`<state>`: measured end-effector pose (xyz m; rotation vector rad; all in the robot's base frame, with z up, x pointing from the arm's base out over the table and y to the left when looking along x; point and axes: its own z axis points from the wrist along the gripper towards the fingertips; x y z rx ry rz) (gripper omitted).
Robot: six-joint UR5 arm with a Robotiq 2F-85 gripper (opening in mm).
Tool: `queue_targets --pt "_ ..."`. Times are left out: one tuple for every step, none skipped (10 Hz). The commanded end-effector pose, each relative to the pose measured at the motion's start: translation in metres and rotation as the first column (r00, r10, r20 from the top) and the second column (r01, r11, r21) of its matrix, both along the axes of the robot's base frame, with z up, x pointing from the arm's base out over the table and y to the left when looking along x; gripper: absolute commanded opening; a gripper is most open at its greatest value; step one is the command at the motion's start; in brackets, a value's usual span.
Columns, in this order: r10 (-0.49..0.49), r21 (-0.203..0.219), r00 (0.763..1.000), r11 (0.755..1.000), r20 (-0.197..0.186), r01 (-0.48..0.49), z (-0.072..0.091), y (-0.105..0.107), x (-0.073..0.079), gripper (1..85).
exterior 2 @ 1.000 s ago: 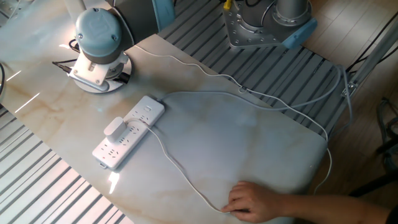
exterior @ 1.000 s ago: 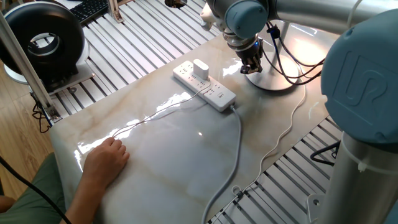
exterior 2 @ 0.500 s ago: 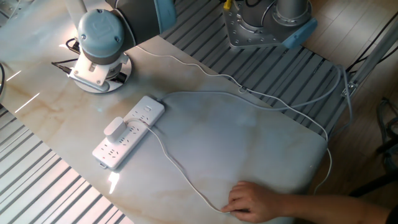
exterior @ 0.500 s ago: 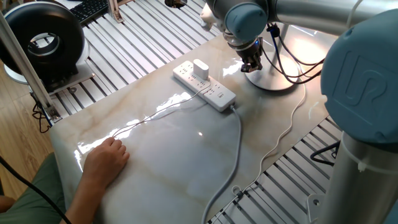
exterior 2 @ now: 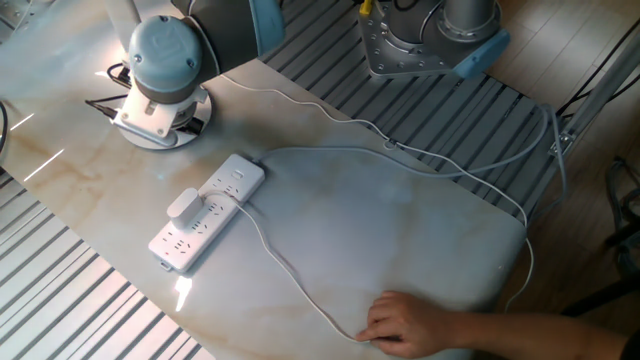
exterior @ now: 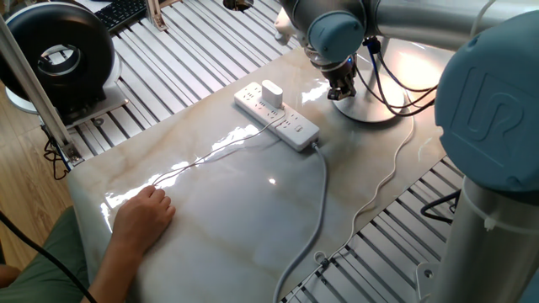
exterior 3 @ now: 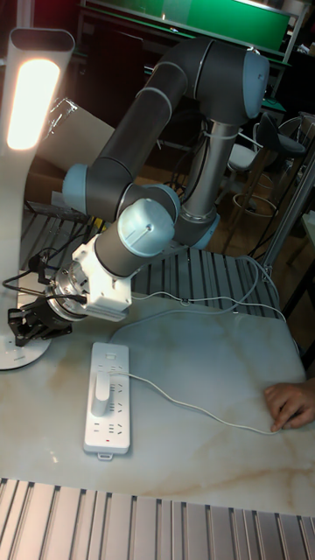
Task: Plug in the power cord of the desk lamp, turn on the socket, and light up the desk lamp
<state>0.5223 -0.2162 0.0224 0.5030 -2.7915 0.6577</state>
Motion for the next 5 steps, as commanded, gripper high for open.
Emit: queue_targets --pt "-0.049 0.028 0.999 0.998 -0.02 0.049 -0.002 0.01 -0.01 1.0" --pt "-0.077 0.028 0.996 0.997 -0.035 0.078 0.001 0.018 -0.014 1.0" --pt "-0.085 0.04 0.996 0.995 -0.038 0.087 0.0 0.022 -0.015 1.0" --pt "-0.088 0.049 0.995 0.995 -0.038 0.09 -0.001 0.023 -0.015 1.0" --pt "-0.098 0.062 0.994 0.993 -0.037 0.1 -0.002 0.026 -0.016 1.0"
